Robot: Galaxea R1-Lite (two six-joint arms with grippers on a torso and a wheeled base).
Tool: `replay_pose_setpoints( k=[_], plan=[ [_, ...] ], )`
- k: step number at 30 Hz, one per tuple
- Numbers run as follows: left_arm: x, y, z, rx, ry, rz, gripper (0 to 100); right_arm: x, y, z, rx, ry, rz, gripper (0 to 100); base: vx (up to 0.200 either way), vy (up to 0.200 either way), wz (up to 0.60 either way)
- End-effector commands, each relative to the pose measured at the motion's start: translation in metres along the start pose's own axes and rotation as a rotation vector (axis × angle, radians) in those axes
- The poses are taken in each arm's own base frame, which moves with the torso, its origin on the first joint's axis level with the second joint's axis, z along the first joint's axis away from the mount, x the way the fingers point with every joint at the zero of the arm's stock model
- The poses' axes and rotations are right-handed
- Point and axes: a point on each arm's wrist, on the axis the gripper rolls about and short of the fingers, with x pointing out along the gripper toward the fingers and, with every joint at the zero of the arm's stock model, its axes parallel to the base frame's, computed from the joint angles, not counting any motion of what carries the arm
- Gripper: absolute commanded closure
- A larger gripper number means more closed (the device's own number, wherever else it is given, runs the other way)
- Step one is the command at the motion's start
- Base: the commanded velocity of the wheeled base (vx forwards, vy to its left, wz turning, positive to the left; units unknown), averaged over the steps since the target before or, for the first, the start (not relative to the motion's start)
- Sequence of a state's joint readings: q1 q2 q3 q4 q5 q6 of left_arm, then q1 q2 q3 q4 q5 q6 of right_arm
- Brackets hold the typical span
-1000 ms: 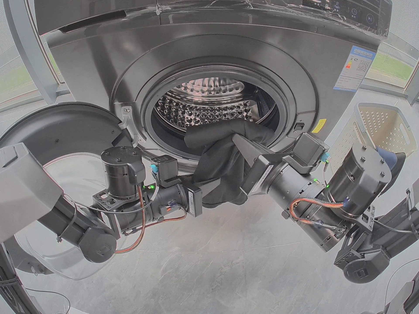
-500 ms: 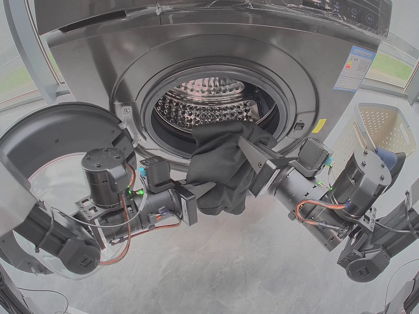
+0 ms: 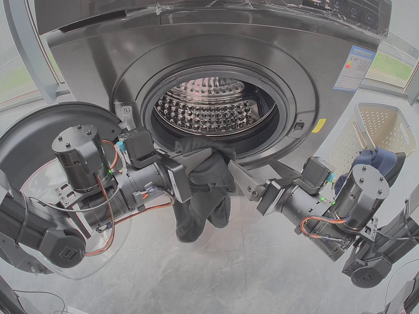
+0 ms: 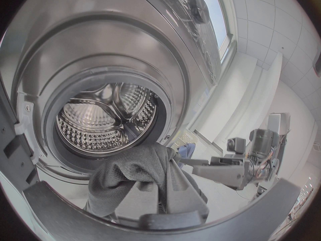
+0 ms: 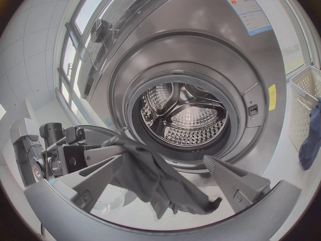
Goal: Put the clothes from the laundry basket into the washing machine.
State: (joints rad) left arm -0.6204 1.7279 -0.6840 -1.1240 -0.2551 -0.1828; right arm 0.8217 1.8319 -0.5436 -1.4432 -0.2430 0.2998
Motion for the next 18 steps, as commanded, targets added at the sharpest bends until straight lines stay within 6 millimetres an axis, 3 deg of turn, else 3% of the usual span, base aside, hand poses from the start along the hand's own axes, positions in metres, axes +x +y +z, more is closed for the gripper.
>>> replay_pose_setpoints(
  k=[1,18],
  plan=[
    [0.002,-0.001,0.011,0.003,-0.048,0.022,100,-0.007,-0.007,-0.001,-0.013,0.015,-0.024,0,0.0,0.0,0.0],
    [-0.003,-0.008,0.043,0.008,-0.232,0.014,100,-0.001,-0.022,-0.018,-0.051,0.066,-0.066,0,0.0,0.0,0.0]
  ],
)
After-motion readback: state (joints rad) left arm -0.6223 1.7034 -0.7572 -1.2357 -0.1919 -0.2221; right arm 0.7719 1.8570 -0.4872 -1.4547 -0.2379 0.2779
